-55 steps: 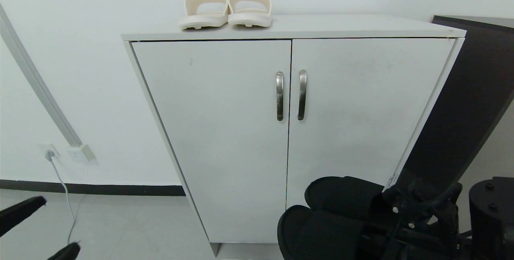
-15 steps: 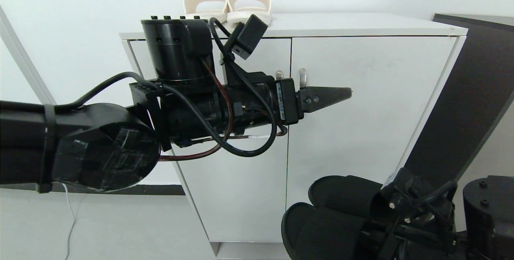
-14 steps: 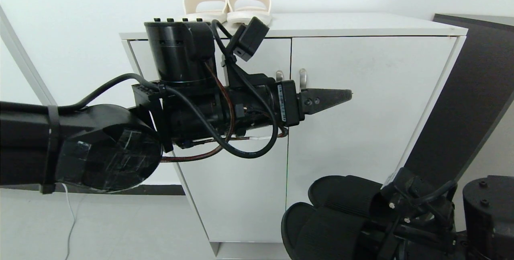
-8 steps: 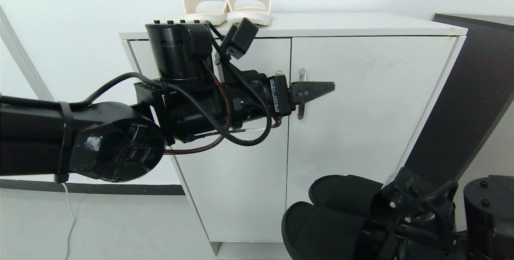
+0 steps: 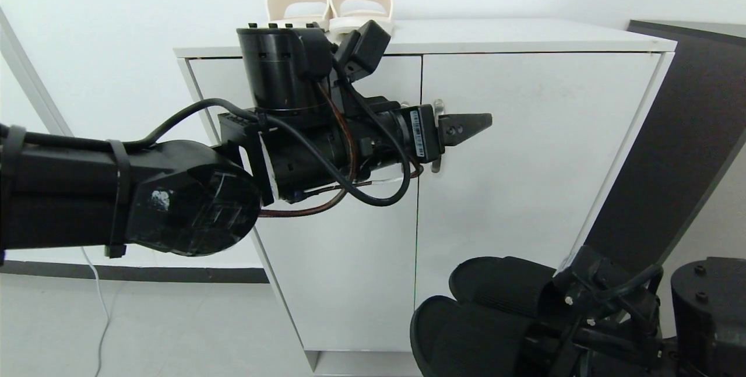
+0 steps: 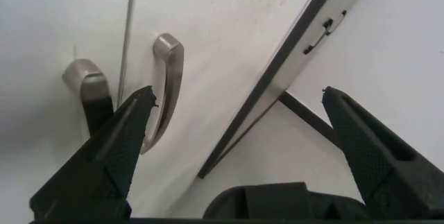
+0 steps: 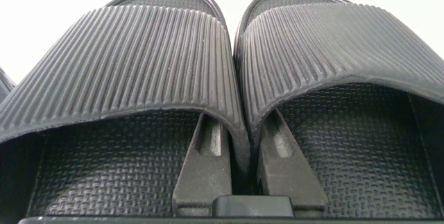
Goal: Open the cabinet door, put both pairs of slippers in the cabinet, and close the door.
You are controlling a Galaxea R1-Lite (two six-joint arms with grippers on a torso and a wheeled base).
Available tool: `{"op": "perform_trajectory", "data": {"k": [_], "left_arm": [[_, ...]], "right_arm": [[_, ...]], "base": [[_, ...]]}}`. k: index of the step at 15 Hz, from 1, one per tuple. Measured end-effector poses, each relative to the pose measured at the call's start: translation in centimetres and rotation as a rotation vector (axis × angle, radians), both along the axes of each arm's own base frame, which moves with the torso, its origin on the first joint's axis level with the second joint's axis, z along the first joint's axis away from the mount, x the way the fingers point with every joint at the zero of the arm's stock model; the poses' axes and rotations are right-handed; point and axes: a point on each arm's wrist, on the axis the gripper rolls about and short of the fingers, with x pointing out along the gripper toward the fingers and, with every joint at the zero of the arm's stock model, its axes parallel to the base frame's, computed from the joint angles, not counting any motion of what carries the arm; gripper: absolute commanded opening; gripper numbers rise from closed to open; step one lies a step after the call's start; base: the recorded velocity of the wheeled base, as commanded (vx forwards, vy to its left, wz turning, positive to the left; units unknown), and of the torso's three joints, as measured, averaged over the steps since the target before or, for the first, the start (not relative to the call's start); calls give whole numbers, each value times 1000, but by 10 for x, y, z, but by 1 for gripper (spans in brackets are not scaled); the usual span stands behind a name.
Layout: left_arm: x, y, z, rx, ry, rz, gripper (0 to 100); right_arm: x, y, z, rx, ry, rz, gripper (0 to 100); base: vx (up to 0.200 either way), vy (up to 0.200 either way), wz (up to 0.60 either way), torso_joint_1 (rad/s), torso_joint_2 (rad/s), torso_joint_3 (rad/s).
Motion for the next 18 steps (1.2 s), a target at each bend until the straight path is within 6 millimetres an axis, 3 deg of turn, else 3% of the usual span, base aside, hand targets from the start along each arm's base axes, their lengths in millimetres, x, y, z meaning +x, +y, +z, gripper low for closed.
{"op": "perform_trajectory", "data": {"k": [7,8,12,18], "left_arm": [[7,-12,-8,18,6,-3,100],[7,-13,-9,18,7,-3,0],[8,-12,-10,20,14,5,0],[-10,-2,-11,28,25,-32,0]], "right_arm": [[0,0,0,-1,1,0,0],[0,0,0,-1,1,0,0],[0,0,-2,-6,4,2,0],[-11,-1,-10,-14,40,96,0]], "base": [[0,0,0,0,0,0],[0,0,0,0,0,0],[0,0,0,0,0,0],[0,0,0,0,0,0]]}}
